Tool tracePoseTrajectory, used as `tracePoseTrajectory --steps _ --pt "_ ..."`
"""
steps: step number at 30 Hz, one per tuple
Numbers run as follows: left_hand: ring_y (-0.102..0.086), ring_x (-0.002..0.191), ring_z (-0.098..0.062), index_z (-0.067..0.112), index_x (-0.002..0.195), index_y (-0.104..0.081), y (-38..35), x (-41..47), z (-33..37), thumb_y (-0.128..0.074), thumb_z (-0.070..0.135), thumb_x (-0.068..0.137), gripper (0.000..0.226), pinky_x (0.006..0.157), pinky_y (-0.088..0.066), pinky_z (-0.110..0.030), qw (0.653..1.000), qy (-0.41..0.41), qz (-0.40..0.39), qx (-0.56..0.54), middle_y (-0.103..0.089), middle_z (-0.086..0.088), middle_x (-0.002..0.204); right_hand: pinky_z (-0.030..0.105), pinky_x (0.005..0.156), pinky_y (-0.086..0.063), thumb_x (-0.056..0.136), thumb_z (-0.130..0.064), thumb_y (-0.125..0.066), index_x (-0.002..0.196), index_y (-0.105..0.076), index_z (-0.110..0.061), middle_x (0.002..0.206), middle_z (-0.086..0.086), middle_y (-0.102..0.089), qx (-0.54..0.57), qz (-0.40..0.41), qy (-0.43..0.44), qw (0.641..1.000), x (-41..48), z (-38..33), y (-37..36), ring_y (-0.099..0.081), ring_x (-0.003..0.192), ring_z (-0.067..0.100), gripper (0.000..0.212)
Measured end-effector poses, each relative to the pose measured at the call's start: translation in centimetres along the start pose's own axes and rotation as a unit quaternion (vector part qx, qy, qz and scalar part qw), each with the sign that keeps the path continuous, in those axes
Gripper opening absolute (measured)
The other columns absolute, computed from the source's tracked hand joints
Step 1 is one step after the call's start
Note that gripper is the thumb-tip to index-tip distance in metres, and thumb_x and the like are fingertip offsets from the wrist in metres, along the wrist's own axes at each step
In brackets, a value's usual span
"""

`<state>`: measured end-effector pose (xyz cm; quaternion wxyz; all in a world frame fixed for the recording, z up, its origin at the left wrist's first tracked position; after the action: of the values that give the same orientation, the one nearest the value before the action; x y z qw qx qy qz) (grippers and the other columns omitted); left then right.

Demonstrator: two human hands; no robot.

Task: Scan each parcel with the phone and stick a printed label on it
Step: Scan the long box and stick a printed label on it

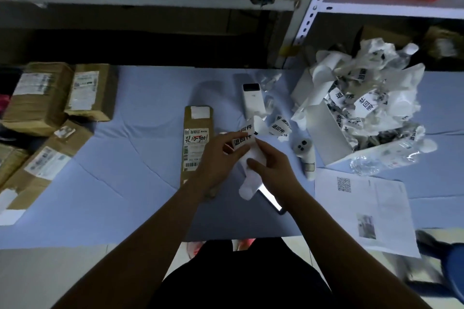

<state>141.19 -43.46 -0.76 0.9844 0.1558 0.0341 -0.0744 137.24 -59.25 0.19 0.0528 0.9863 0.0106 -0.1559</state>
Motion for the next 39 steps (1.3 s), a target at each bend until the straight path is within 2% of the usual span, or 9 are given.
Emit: tracePoseTrajectory --steps 7,13,16,22,27,31,34,37,39 --pt "-0.056 0.114 -0.017 0.022 0.125 -0.069 0.4 0.0 0.2 -0.059 0.041 0.098 0.034 0.098 -0.046 -0.031 0.979 -0.079 0.012 0.189 -0.056 -0.007 0.127 0.047 0.108 -0.050 0.092 0.005 -0.066 0.131 -0.065 -0.020 0.126 0.003 -0.070 0.008 0.001 0.002 1.000 -0.3 -0.5 -0.3 -0.064 0.120 0.021 0.046" --pt "-0.060 0.105 -0.029 0.006 0.132 -0.062 0.5 0.0 1.7 -0.062 0.025 0.098 0.039 0.085 -0.050 -0.050 0.922 -0.210 -0.033 0.323 -0.064 -0.011 0.116 0.034 0.103 -0.053 0.096 -0.013 -0.069 0.127 -0.070 -0.016 0.118 -0.001 -0.075 0.007 0.013 0.026 1.000 0.3 -0.8 -0.3 -0.068 0.114 0.012 0.032" --pt "-0.062 0.101 -0.029 0.006 0.126 -0.066 0.6 0.0 2.1 -0.055 0.023 0.099 0.034 0.080 -0.050 -0.050 0.920 -0.216 -0.023 0.327 -0.067 -0.010 0.113 0.022 0.089 -0.054 0.098 -0.016 -0.067 0.110 -0.077 -0.030 0.105 -0.010 -0.078 0.016 0.014 0.037 0.999 0.7 -1.2 -0.3 -0.071 0.102 0.004 0.021" --pt "-0.063 0.101 -0.023 0.009 0.116 -0.070 0.7 0.6 2.2 -0.050 0.020 0.102 0.026 0.086 -0.049 -0.047 0.930 -0.190 -0.038 0.313 -0.069 -0.006 0.111 0.024 0.090 -0.053 0.096 -0.020 -0.070 0.096 -0.078 -0.034 0.097 -0.016 -0.078 -0.033 0.058 0.056 0.996 2.0 -1.1 0.1 -0.070 0.096 0.000 0.016" --pt "-0.062 0.095 -0.024 0.003 0.104 -0.070 1.4 1.8 2.2 -0.042 0.025 0.100 0.036 0.087 -0.048 -0.045 0.961 -0.130 -0.055 0.237 -0.068 -0.010 0.103 0.018 0.087 -0.051 0.097 -0.017 -0.068 0.105 -0.079 -0.023 0.099 -0.014 -0.077 -0.073 0.028 0.071 0.994 3.6 -0.6 0.9 -0.070 0.097 0.000 0.015" --pt "-0.064 0.084 -0.034 -0.008 0.092 -0.068 1.6 2.4 3.1 -0.041 0.032 0.098 0.049 0.081 -0.046 -0.045 0.972 -0.122 0.026 0.201 -0.067 -0.021 0.089 0.016 0.087 -0.051 0.097 -0.019 -0.068 0.103 -0.079 -0.028 0.098 -0.017 -0.077 -0.078 0.037 0.053 0.995 5.3 -0.6 1.0 -0.069 0.096 -0.002 0.016" --pt "-0.062 0.075 -0.030 -0.006 0.087 -0.065 2.1 3.3 3.4 -0.053 0.017 0.100 0.029 0.071 -0.049 -0.042 0.979 -0.091 0.099 0.151 -0.064 -0.018 0.080 0.004 0.082 -0.044 0.095 -0.020 -0.068 0.097 -0.074 -0.041 0.096 -0.029 -0.073 -0.093 0.060 0.052 0.993 6.9 -1.0 1.5 -0.066 0.096 -0.009 0.022" --pt "-0.057 0.066 -0.017 0.003 0.081 -0.060 2.8 4.0 4.2 -0.057 0.003 0.099 0.019 0.062 -0.043 -0.019 0.970 -0.087 0.163 0.157 -0.058 -0.005 0.073 0.019 0.092 -0.051 0.096 -0.018 -0.066 0.109 -0.076 -0.029 0.102 -0.016 -0.075 -0.103 0.084 0.020 0.991 8.8 -0.8 2.4 -0.067 0.100 0.001 0.020" --pt "-0.056 0.068 -0.015 0.005 0.085 -0.062 3.6 4.2 4.9 -0.058 0.004 0.099 0.015 0.063 -0.044 -0.019 0.956 -0.100 0.209 0.182 -0.059 -0.002 0.076 0.038 0.097 -0.055 0.097 -0.016 -0.063 0.120 -0.072 -0.017 0.109 -0.001 -0.074 -0.121 0.110 -0.026 0.986 10.0 -0.3 3.3 -0.068 0.103 0.016 0.024"
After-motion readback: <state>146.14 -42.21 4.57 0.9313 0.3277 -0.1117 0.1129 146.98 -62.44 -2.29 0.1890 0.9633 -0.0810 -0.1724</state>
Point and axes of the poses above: each hand's wrist, its own x-axis towards the middle knuckle, its own y-axis out of the back of the hand, z = x × y, the point moved 3 cm from there along x, towards the middle knuckle
